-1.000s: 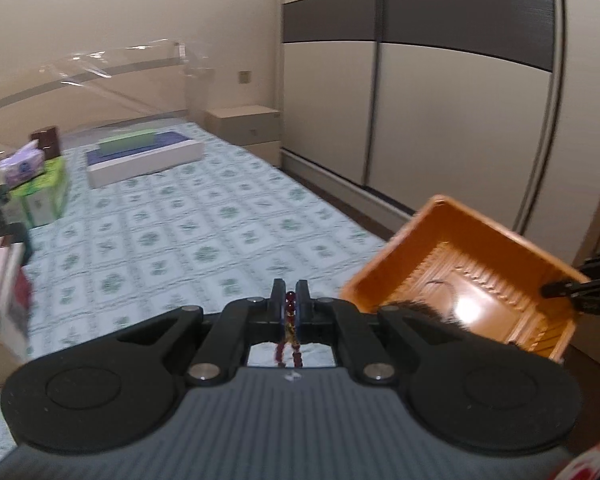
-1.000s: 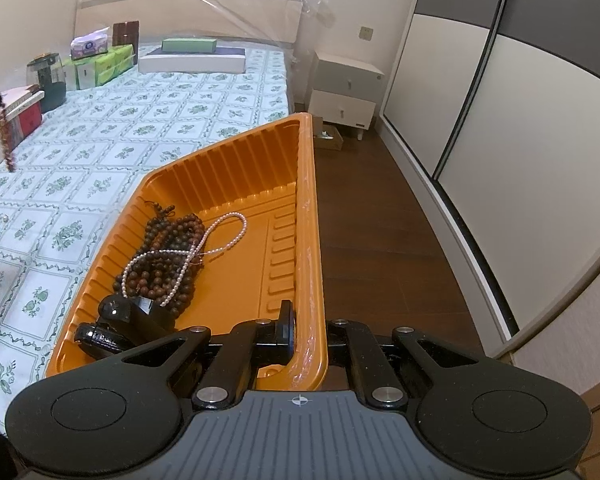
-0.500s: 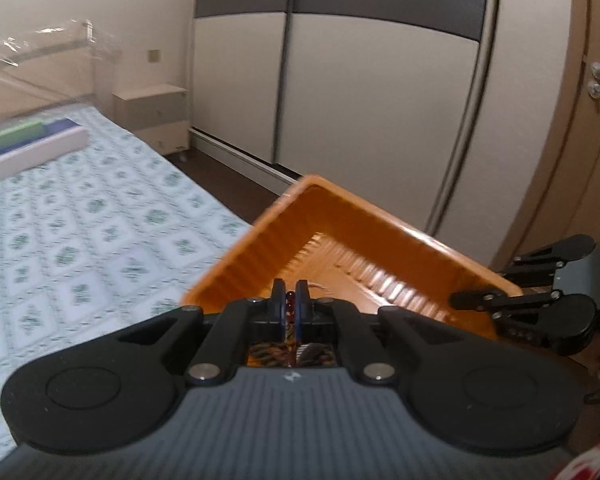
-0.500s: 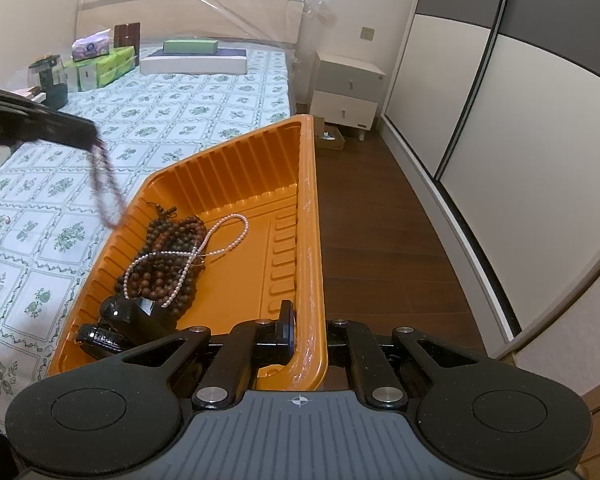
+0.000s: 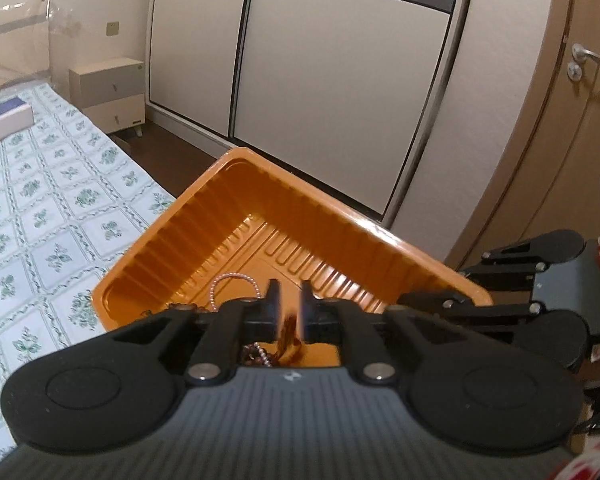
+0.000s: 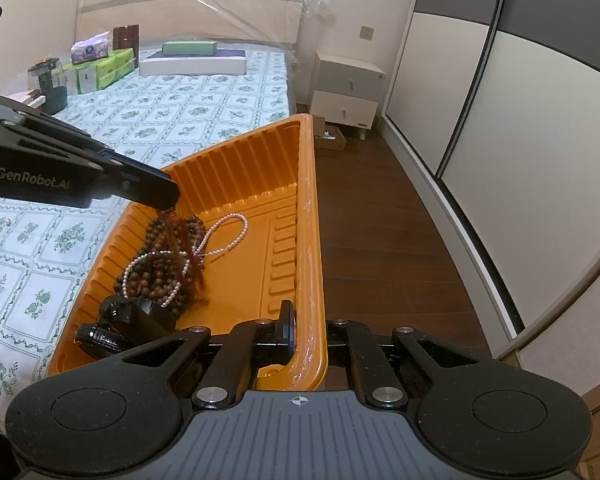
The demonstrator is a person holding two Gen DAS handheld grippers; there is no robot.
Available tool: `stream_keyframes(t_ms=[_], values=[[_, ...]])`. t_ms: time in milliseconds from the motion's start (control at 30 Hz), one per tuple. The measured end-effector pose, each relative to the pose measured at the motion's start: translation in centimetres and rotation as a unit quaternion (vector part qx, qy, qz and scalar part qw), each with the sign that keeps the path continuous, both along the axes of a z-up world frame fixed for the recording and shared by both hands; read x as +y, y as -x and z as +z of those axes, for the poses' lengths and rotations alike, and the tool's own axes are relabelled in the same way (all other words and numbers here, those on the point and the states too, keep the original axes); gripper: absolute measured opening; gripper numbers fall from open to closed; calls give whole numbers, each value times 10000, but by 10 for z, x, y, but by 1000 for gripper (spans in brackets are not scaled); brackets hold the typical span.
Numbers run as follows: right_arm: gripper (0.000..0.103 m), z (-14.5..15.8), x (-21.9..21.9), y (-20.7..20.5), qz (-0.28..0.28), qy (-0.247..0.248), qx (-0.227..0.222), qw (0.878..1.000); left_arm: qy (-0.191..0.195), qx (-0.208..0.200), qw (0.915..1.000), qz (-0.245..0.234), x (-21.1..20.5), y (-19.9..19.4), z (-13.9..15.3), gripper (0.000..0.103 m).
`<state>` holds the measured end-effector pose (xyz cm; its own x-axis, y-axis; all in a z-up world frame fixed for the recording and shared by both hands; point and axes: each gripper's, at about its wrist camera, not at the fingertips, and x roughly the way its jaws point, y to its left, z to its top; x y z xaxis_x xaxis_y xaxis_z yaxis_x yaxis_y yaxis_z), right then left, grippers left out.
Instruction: Organize jewelry
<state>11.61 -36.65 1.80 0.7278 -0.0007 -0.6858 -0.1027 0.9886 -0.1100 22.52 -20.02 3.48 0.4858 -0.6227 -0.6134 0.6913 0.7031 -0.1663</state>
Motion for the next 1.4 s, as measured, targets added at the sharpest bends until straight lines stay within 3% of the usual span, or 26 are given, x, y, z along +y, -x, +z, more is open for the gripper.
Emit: stream_keyframes(t_ms=[200, 400, 533, 633, 867, 967, 1400], values=[[6, 0, 0, 0, -7, -19, -6, 10000, -3, -132, 9994, 316, 29, -3, 5, 18], [6, 0, -1, 1, -10, -15, -29, 10000, -133, -352, 9933, 1092, 102, -4, 7, 20], [6, 0, -1, 1, -8, 1, -25, 10000, -375, -477, 9834, 1709, 160, -3, 2, 21], [6, 0, -1, 1, -7, 16, -21, 10000, -456, -461, 9737, 2183, 205, -4, -4, 28], [6, 0, 0, 1, -21, 60, -4, 10000, -671, -243, 9500, 3040, 287, 0, -29, 30], [6, 0, 1, 0, -32, 83, 6, 10000, -752, -247, 9451, 3170, 298, 6, -45, 30], [6, -1, 1, -2, -72, 161, 90, 9998, -953, -319, 9497, 2965, 272, 8, -103, 30]])
